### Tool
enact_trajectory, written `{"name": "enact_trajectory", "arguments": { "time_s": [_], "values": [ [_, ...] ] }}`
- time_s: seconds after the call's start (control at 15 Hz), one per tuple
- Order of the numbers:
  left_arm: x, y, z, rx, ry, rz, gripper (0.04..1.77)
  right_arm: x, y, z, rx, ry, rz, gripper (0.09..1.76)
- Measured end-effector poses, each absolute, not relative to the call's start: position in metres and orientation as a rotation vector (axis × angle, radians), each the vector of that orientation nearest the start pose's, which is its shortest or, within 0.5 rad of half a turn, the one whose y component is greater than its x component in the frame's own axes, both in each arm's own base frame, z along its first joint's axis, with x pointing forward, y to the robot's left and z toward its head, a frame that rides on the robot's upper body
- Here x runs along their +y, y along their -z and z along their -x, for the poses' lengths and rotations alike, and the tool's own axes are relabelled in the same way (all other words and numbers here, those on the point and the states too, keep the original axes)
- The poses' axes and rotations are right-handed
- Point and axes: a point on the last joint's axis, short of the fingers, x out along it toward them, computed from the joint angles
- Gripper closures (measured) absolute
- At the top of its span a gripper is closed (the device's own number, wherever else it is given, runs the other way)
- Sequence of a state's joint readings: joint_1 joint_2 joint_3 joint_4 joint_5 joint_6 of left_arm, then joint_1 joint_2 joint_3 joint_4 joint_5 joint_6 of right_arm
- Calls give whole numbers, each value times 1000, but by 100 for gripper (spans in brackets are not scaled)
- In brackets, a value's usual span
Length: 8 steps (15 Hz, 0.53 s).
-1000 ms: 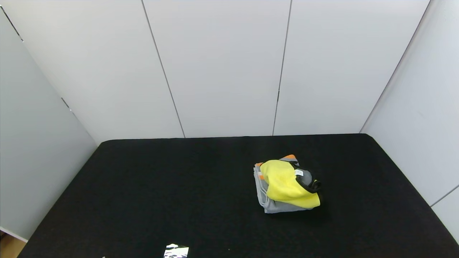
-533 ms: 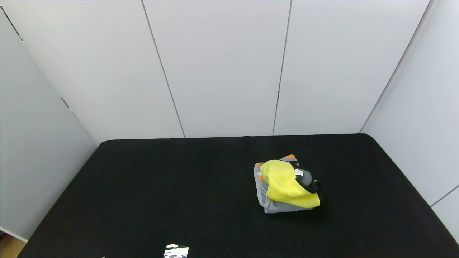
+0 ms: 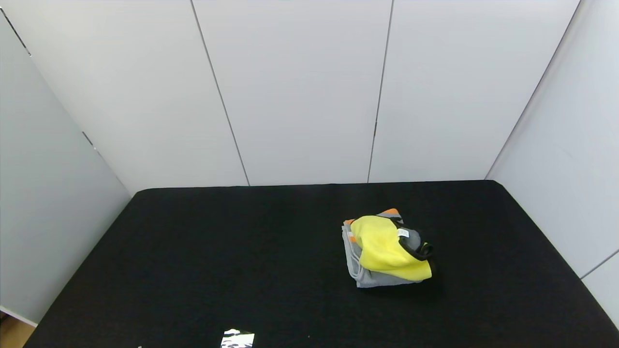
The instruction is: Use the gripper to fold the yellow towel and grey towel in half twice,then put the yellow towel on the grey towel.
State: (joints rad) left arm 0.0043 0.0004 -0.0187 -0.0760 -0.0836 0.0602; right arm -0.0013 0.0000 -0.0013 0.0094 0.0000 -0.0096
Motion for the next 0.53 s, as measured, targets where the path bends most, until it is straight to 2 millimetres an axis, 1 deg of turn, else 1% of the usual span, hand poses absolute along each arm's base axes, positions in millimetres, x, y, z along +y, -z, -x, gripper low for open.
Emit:
{"name": "enact_trajectory", "arguments": {
  "time_s": [0.13, 0.27, 0.53],
  "values": [
    [-1, -86, 24, -88, 45, -67, 9, 0, -75, 23, 10, 0, 6, 14],
    [-1, -78, 23, -16, 28, -69, 9, 0, -74, 23, 11, -1, 6, 14],
    [-1, -76, 23, -5, 23, -58, 9, 0, -74, 23, 12, -1, 6, 14]
  ]
}}
